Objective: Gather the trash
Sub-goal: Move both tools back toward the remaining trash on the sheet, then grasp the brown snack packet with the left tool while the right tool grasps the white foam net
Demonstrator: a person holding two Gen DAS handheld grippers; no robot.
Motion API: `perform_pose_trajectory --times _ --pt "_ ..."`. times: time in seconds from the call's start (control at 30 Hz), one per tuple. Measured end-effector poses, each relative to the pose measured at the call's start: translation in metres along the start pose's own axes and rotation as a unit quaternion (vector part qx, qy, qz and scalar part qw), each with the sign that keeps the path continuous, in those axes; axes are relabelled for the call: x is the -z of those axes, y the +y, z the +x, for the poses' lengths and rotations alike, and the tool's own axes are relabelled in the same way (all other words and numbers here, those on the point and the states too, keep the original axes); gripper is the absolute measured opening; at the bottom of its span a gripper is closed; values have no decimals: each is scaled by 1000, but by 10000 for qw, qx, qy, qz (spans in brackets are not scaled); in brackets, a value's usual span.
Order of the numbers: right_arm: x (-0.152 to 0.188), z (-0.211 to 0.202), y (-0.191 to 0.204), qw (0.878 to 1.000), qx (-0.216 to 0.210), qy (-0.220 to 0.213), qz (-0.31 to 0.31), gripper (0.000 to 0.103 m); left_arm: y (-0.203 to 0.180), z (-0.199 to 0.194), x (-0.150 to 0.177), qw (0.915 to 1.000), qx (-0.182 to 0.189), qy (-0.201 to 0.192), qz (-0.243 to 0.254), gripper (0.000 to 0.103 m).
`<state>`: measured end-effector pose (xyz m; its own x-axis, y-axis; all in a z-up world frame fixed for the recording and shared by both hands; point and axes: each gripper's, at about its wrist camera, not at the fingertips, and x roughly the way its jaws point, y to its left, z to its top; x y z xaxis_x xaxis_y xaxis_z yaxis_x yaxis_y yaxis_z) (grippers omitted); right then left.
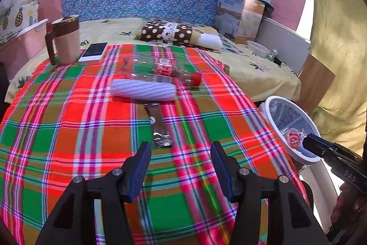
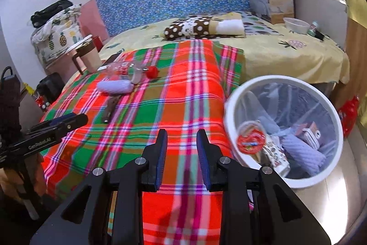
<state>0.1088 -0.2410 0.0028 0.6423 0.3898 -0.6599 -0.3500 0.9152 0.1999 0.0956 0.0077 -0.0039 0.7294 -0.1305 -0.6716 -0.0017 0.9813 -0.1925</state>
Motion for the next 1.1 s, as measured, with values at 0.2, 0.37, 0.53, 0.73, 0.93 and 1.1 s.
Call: perform_pose_trajectory --times 0.2,0.37,0.53,0.73,0.93,1.1 --pt "-6 6 9 9999 -45 3 -157 29 7 10 -4 9999 -107 28 -54 53" --pt "-10 11 9 9998 -40 12 -216 29 12 30 -9 9995 -219 143 -152 51" --pt "-15 17 12 9996 -75 27 -280 29 17 53 -16 9987 -352 283 -232 49" --pt "-21 28 17 9993 -163 74 -323 29 22 82 -22 9968 -413 594 -344 37" --pt "-25 36 23 9988 -271 133 -393 29 28 86 -19 9959 -440 679 -394 24" --pt "-28 46 31 9977 -431 252 -452 29 37 73 -15 9960 -494 615 -412 24"
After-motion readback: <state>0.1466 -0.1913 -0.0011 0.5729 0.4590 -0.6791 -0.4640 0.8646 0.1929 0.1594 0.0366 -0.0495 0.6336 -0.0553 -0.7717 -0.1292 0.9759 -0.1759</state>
